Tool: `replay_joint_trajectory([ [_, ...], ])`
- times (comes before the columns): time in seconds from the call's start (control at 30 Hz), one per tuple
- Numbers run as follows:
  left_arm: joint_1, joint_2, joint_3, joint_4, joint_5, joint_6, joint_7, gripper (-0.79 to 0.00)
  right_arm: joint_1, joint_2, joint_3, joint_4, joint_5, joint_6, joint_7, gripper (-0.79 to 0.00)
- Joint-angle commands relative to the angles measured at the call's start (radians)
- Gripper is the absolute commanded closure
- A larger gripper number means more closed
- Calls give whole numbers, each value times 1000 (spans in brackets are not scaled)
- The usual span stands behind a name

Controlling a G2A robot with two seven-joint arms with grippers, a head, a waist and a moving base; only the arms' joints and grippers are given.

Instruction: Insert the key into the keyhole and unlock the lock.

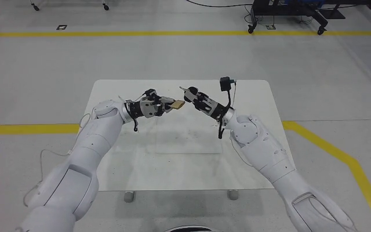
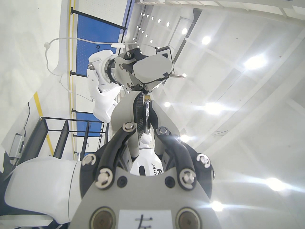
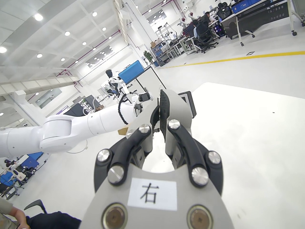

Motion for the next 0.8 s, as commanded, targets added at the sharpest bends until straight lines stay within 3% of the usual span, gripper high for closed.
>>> replay_joint_trajectory([
  [0.0,-1,-2,-2,4,5,-1,-1,0,3,-2,-6,2,16,-8,18,0],
  [0.53,-5,-15,-35,31,14,-4,32,0,6,-6,-2,2,119,-70,127,0],
  [0.77,-5,-18,-51,36,17,-2,41,0,1,-5,15,1,110,-95,118,0],
])
